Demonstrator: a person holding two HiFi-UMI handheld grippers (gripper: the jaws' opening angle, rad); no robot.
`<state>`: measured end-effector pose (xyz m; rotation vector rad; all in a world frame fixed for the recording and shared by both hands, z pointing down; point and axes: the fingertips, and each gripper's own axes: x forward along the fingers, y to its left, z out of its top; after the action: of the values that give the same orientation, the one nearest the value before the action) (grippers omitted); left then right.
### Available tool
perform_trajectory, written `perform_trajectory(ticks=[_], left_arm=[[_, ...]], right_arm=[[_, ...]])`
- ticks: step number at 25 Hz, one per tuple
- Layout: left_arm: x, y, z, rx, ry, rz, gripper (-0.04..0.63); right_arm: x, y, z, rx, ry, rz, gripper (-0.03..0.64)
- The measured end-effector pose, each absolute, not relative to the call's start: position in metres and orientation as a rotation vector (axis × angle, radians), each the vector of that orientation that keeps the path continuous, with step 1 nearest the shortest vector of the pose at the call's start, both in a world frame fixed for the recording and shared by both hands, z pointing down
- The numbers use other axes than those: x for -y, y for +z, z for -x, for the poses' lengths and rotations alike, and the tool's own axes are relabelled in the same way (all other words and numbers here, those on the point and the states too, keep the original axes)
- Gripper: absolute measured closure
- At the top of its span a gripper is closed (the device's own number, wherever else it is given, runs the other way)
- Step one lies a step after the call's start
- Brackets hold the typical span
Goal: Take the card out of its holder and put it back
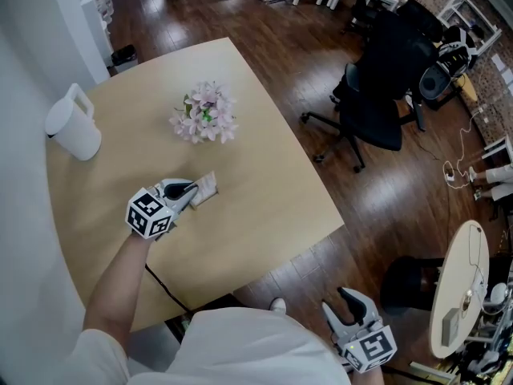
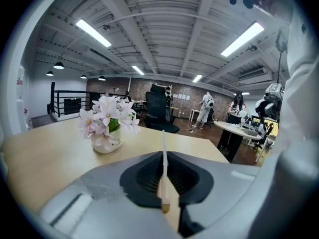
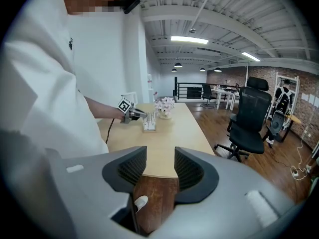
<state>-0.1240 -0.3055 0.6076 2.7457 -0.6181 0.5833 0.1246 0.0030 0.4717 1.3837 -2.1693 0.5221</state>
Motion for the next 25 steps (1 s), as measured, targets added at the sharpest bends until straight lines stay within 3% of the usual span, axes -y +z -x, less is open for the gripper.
perform_trajectory(ticks=[9, 14, 25], left_arm=[[0.306, 0.617, 0.125, 0.629, 0.619, -2.74, 0.57], [0.308, 0.609, 0.13, 0.701, 0.631, -2.739, 0.501], [0.211, 0.528, 0.19, 1.243, 0.571, -2.654, 0.485]], right_arm=[[0.002, 0.477, -0.124, 2.184, 0.517, -1.362, 0.437], [0.004, 0.475, -0.129, 2.206, 0.492, -1.35, 0.437], [0.005, 0.478, -0.143, 2.432, 0.349, -1.087, 0.437]])
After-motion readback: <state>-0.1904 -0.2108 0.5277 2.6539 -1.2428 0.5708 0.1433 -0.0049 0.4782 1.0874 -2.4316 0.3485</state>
